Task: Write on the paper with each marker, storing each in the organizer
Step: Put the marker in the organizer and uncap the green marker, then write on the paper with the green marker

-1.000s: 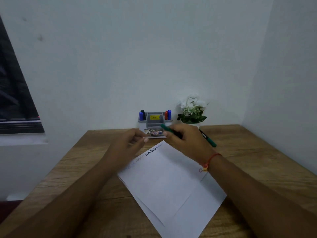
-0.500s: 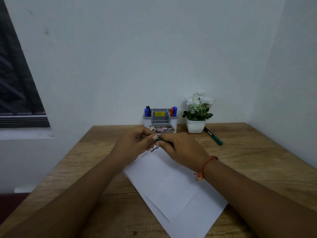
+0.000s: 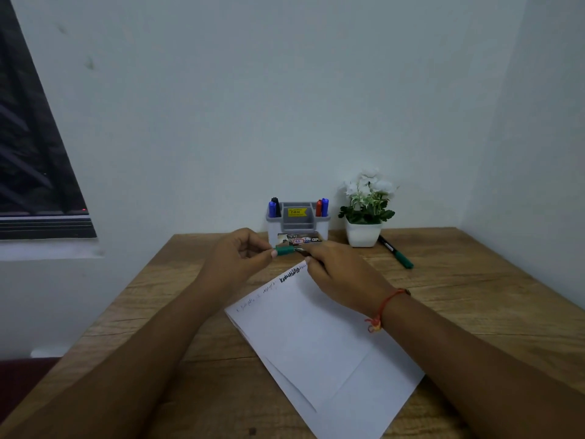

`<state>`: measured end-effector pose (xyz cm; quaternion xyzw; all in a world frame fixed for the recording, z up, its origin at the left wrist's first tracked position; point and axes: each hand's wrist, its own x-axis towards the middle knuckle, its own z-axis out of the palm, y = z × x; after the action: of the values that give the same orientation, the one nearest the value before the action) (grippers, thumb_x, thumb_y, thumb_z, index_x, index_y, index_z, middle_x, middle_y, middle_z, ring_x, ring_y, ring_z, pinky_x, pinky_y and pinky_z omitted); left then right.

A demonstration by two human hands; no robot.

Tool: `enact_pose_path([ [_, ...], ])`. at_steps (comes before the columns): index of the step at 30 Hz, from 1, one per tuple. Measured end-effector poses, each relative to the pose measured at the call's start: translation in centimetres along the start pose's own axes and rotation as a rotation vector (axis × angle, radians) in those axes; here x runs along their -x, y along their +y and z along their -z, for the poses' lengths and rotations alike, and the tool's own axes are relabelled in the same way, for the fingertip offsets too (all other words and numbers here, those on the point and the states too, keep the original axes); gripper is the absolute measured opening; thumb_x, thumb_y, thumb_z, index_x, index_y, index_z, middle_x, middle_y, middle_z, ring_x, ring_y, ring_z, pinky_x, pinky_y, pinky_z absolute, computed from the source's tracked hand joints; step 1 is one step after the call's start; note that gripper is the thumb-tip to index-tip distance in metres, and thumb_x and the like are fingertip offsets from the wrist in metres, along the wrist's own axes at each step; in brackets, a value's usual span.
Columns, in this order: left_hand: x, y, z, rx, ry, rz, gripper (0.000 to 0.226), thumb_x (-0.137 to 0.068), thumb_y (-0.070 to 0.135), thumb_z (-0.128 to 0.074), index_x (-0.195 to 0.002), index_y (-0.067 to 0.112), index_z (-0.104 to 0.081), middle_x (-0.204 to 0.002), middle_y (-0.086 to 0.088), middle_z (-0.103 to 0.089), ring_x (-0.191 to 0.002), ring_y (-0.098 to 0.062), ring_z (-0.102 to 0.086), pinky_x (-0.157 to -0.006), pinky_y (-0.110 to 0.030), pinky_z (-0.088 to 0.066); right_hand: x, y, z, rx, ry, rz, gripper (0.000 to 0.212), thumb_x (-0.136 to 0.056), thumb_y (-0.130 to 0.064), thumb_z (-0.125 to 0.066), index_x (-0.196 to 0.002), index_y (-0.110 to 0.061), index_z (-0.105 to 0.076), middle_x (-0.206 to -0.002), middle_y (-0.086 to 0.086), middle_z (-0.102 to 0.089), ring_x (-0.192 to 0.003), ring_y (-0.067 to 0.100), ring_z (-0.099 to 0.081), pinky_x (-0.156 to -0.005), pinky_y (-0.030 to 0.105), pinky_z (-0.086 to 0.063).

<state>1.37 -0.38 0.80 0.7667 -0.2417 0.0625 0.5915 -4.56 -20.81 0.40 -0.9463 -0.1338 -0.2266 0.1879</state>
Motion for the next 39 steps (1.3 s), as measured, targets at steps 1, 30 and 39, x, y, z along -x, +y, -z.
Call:
enact_pose_path([
  [1,-0.2,-0.3,0.2,-0.058,0.03,0.011,0.013,-0.08,0.013,-0.079,-0.084,0.012,-0.067,-0.083,-0.003,-0.073,-0.077,-0.012,-0.067,-0.069,-0.026,-0.056,0.0,0.2,0.1,0.018,-0.011,-0.029,0.03,-0.101,-0.016,-0.044,-0.12,-0.008,-0.067,-0.093,0.009,-0.067,-0.08,0.019,-0.057,-0.067,0.032,-0.045],
  [30,-1.4,-2.2,3.0,-0.468,-0.145,0.115,0.017,-0.081,0.033,-0.077,-0.091,0.023,-0.068,-0.086,0.004,-0.066,-0.079,-0.009,-0.058,-0.067,-0.02,-0.045,1.5,-3.4,-1.4,-0.151,-0.268,0.19,0.016,-0.095,-0.036,-0.06,-0.111,-0.033,-0.06,-0.107,-0.013,-0.069,-0.097,0.005,-0.063,-0.08,0.028,-0.054],
  [39,-0.9,-0.9,5.3,-0.358,-0.663,0.363,0.025,-0.078,0.01,-0.079,-0.102,0.013,-0.07,-0.089,-0.004,-0.07,-0.074,-0.01,-0.062,-0.065,-0.021,-0.052,1.6,-3.4,-2.1,-0.071,-0.311,0.187,0.017,-0.096,-0.033,-0.061,-0.112,-0.033,-0.06,-0.104,-0.014,-0.068,-0.087,-0.001,-0.056,-0.077,0.017,-0.045],
])
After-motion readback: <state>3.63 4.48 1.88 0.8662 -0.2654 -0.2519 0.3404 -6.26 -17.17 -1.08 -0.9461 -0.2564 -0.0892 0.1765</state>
